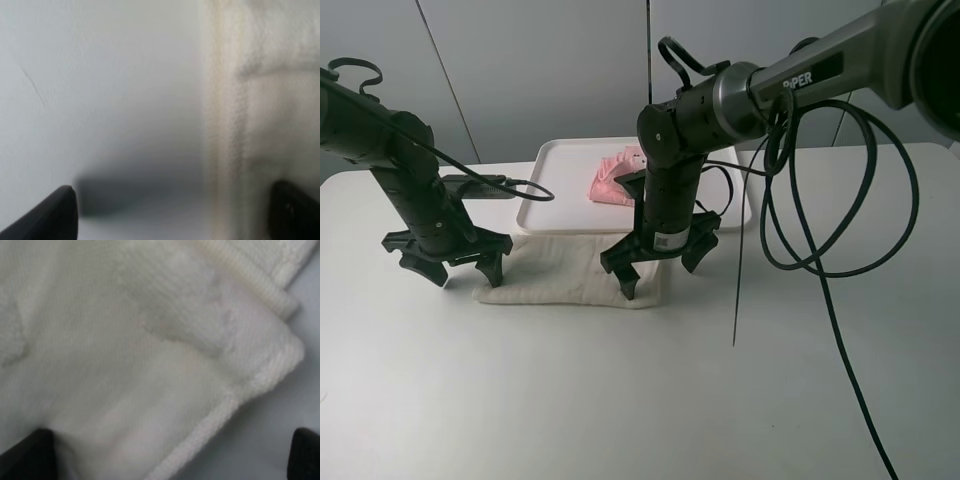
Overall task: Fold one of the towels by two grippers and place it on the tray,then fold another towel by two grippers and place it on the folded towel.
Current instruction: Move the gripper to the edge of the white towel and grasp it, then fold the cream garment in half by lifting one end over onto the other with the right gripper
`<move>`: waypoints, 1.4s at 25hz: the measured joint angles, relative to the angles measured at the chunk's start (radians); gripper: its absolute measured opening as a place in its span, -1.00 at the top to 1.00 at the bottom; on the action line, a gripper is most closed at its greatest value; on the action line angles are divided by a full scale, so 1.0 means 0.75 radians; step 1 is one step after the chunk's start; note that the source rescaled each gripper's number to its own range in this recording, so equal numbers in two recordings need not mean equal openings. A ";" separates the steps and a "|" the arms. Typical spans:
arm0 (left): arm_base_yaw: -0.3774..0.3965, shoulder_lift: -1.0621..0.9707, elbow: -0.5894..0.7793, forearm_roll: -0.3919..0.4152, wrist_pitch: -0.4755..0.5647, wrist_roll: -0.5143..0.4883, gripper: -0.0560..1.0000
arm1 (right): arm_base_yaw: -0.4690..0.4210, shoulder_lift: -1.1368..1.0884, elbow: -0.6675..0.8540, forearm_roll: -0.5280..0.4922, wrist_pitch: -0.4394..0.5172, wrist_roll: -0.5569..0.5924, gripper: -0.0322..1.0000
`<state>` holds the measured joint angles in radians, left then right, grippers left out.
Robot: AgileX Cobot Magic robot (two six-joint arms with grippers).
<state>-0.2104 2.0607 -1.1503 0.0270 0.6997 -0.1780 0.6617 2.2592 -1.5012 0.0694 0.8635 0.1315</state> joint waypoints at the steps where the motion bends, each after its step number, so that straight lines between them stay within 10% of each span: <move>1: 0.000 0.000 0.000 0.000 0.000 0.000 -0.97 | 0.000 0.000 0.000 0.003 -0.003 0.000 -1.00; 4: 0.000 0.000 0.000 0.000 0.000 0.000 -0.97 | 0.000 0.000 0.000 0.003 -0.003 0.000 -0.99; 11: 0.000 0.000 0.000 0.000 0.000 0.000 -0.97 | 0.000 0.003 0.000 0.070 -0.026 -0.064 -0.29; 20: 0.000 0.000 0.000 0.000 0.000 0.015 -0.97 | 0.000 0.004 0.000 0.091 -0.047 -0.080 -0.13; 27: 0.000 0.000 0.000 0.000 0.000 0.021 -0.97 | 0.002 0.006 0.000 0.125 -0.077 -0.126 0.86; 35: 0.000 0.000 0.000 0.000 0.000 0.021 -0.97 | 0.002 0.003 0.000 0.130 -0.060 -0.197 0.88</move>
<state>-0.2104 2.0607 -1.1503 0.0270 0.6997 -0.1622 0.6636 2.2616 -1.5012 0.1669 0.8182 -0.0165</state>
